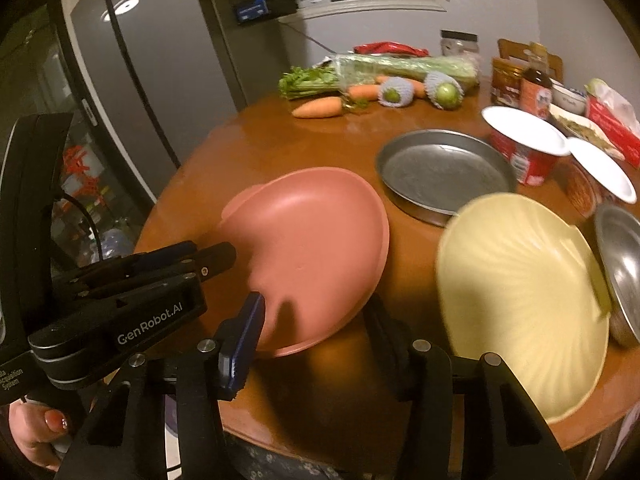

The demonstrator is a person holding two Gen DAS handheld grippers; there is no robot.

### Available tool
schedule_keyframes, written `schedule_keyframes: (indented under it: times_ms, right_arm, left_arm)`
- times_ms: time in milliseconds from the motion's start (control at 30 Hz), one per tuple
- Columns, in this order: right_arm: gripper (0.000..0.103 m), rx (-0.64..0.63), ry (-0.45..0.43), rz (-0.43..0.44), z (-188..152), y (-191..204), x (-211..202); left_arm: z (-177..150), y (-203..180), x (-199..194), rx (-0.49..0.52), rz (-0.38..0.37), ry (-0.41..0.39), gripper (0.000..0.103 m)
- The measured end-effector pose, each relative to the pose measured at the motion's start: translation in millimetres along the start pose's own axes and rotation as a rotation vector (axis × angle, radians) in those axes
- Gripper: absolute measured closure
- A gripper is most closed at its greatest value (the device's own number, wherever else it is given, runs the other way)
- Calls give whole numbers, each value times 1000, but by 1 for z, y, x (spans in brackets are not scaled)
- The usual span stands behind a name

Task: Organize plates and bowls
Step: 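Reach the left gripper to the pink plate and grasp its rim, then slide the pink plate with the left gripper toward the table edge, release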

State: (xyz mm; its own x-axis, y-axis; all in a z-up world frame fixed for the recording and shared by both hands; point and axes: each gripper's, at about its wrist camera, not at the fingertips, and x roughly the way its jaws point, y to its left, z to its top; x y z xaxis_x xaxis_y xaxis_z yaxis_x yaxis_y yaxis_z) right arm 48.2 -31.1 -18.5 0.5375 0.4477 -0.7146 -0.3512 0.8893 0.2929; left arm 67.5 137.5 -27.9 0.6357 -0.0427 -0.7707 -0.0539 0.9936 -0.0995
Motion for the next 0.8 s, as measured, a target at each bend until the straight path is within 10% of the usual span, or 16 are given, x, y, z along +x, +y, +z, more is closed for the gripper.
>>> schedule_keyframes:
  times_ms: [800]
  right_arm:
    - [48,-43,21,67,6,33,23]
  left_arm:
    - [51,12,53,92,25,39,64]
